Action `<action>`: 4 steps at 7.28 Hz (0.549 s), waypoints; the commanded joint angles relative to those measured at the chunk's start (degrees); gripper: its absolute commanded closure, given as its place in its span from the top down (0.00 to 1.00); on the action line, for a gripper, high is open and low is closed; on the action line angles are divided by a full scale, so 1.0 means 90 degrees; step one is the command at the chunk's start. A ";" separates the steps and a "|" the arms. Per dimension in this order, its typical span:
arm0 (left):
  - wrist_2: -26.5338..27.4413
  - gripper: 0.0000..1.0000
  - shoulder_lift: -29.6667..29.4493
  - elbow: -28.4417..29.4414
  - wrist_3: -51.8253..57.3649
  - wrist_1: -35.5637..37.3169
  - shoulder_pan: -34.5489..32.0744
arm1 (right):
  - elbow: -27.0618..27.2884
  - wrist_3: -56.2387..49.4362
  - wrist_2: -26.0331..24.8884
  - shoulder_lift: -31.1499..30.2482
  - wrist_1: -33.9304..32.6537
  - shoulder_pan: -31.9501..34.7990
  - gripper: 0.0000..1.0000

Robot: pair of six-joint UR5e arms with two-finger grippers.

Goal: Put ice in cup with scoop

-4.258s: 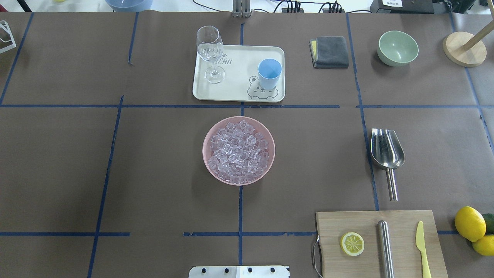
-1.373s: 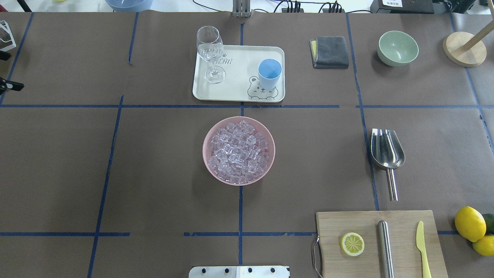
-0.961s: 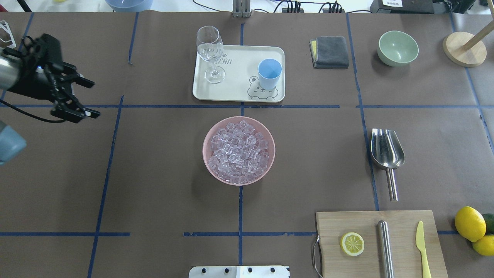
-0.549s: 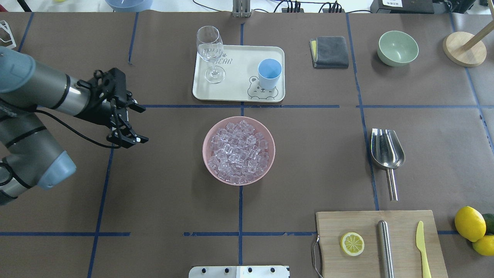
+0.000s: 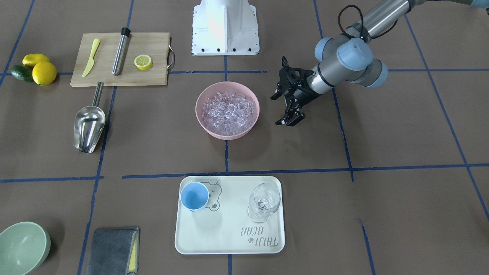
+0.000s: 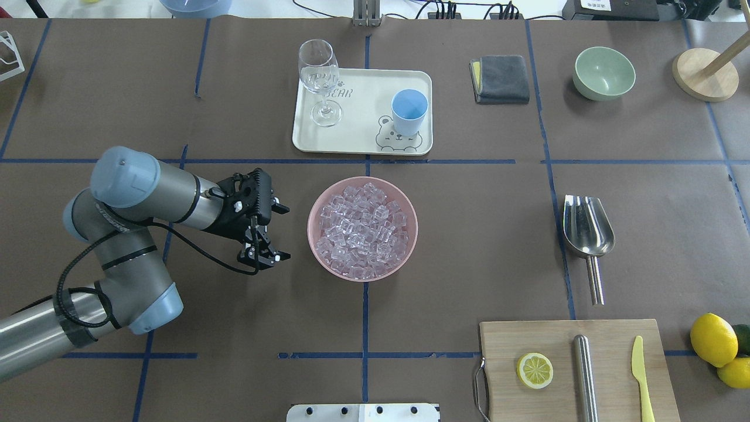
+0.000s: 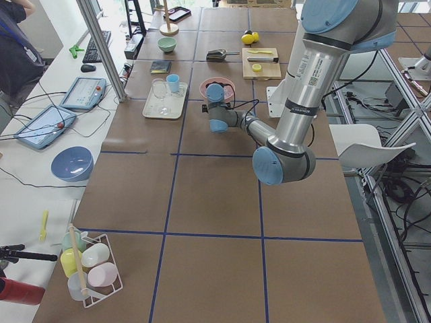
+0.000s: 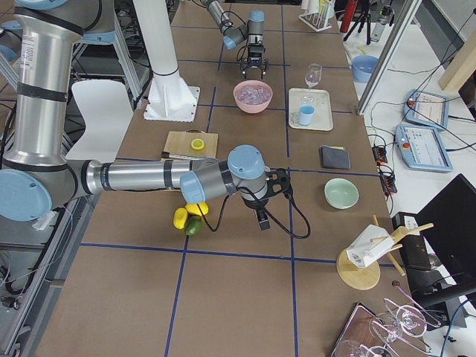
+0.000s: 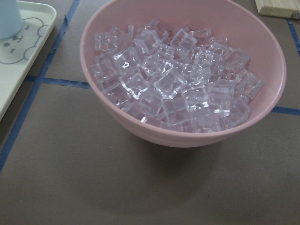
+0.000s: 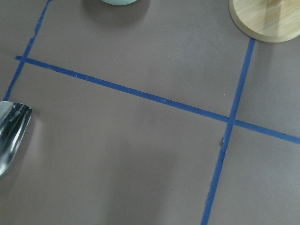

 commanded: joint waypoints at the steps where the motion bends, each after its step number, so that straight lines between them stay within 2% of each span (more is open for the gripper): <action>1: 0.0224 1.00 -0.0218 0.0355 -0.0001 -0.0352 0.0295 | 0.0290 0.1428 0.0033 0.0078 0.0027 -0.0706 1.00; 3: 0.0253 1.00 -0.0248 0.0424 -0.0001 -0.0451 0.0344 | 0.0740 0.2846 -0.0395 0.0245 0.0017 -0.1605 1.00; 4: 0.0253 1.00 -0.0248 0.0424 -0.0011 -0.0451 0.0354 | 0.1042 0.3917 -0.0571 0.0254 0.0017 -0.2151 1.00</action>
